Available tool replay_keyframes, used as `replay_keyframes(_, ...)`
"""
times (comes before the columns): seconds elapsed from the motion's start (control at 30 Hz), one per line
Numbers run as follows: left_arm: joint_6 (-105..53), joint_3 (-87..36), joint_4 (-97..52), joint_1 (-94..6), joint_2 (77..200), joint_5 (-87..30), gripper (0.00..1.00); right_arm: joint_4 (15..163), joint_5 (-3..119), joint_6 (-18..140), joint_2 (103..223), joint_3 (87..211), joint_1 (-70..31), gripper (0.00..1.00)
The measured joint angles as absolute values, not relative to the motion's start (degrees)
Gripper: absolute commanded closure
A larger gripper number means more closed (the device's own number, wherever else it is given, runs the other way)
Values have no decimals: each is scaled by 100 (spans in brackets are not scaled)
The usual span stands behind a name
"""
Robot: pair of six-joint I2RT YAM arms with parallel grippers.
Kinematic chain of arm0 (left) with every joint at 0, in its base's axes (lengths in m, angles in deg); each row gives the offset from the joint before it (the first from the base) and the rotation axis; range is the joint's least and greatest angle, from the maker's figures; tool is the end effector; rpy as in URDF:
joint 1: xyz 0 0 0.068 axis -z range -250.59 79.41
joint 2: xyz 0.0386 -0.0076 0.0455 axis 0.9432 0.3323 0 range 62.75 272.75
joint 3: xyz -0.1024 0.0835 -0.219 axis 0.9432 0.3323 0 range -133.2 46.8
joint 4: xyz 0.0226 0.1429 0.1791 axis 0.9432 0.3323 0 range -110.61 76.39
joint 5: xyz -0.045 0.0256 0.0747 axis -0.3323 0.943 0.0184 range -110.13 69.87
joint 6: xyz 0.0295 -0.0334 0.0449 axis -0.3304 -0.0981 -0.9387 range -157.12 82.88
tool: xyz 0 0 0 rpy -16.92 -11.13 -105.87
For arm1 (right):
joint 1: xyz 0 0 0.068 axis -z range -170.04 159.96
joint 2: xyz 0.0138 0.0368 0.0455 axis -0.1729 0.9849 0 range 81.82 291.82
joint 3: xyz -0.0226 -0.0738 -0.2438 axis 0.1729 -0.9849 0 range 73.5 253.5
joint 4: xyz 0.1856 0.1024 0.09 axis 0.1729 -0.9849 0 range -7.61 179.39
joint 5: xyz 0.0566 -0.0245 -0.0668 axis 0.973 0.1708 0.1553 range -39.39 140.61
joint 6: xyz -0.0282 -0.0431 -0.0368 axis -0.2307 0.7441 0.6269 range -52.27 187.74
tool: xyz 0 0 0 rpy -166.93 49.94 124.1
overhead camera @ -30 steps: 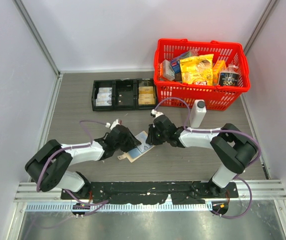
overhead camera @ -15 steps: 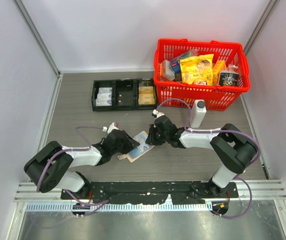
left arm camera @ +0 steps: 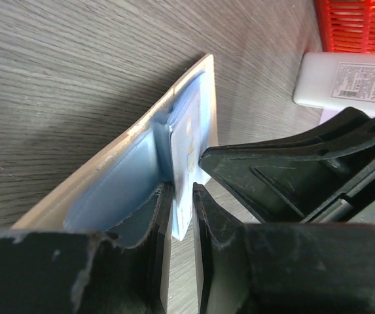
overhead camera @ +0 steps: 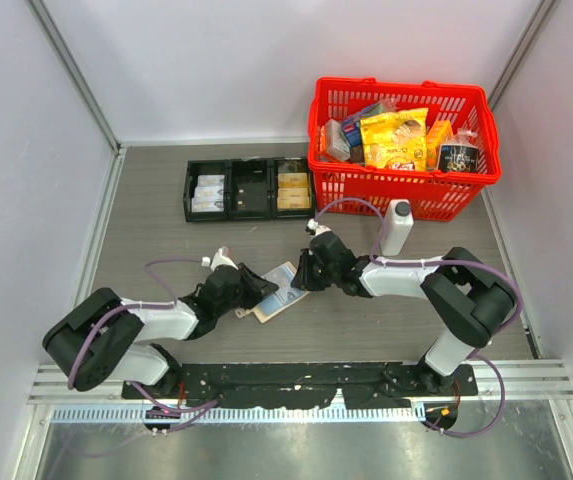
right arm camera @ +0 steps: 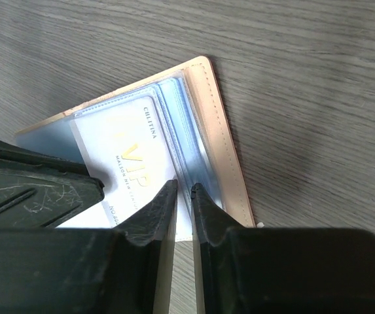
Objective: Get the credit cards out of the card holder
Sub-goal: Remove the credit card from the card holder.
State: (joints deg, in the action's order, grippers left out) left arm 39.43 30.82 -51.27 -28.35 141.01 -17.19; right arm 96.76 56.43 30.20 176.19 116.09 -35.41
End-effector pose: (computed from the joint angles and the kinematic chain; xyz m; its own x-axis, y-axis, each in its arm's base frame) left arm 0.1686 -0.1499 0.1313 -0.7117 -0.6657 -0.2242 -0.2289 0.5215 -0.8220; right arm 0.2102 0.2198 0.1445 -0.8522 -0.0004 -0.5233 -0.3023 0.8167 0.4915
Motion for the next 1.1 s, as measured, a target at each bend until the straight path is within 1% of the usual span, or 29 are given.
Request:
replay_keyframes(0.3,3971,3158,-5207,-2835,13876,-1719,81,9713,5672,2899,17619,11598,-3541,80)
replay_keyframes(0.5,3971,3158,-5350,-2850,14143,-1724,82,9709,5663,2860,17621,11595,-3541,80)
replay_keyframes(0.6,3976,3158,-5382,-2859,14252,-1726,85,9709,5661,2860,17621,11595,-3541,80)
replay_keyframes(0.77,4000,3165,-5369,-2861,14230,-1722,96,9709,5643,2856,17621,11591,-3541,81)
replay_keyframes(0.87,4017,3176,-5299,-2861,14055,-1724,100,9707,5626,2847,17621,11591,-3541,81)
replay_keyframes(1.1,4030,3289,-4987,-2857,13524,-1730,100,9707,5619,2740,17638,11593,-3558,82)
